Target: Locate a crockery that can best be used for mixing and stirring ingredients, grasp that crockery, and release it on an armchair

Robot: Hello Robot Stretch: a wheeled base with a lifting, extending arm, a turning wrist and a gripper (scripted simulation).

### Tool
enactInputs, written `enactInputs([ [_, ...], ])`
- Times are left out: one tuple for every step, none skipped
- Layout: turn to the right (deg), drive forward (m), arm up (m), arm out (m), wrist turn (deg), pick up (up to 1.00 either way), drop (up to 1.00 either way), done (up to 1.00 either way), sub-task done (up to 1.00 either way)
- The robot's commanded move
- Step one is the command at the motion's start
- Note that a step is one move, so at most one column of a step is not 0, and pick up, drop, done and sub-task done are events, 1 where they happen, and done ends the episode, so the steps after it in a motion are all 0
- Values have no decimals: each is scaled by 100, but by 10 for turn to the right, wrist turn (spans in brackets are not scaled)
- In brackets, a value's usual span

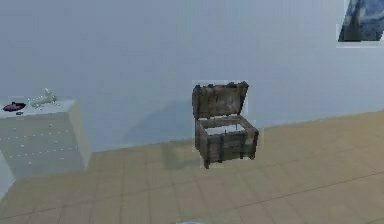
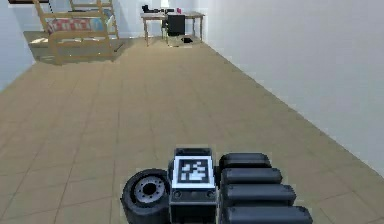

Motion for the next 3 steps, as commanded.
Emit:
enactInputs([
  [-360, 0, 0, 0, 0, 0, 0, 0, 0],
  [450, 0, 0, 0, 0, 0, 0, 0, 0],
  [450, 0, 0, 0, 0, 0, 0, 0, 0],
])
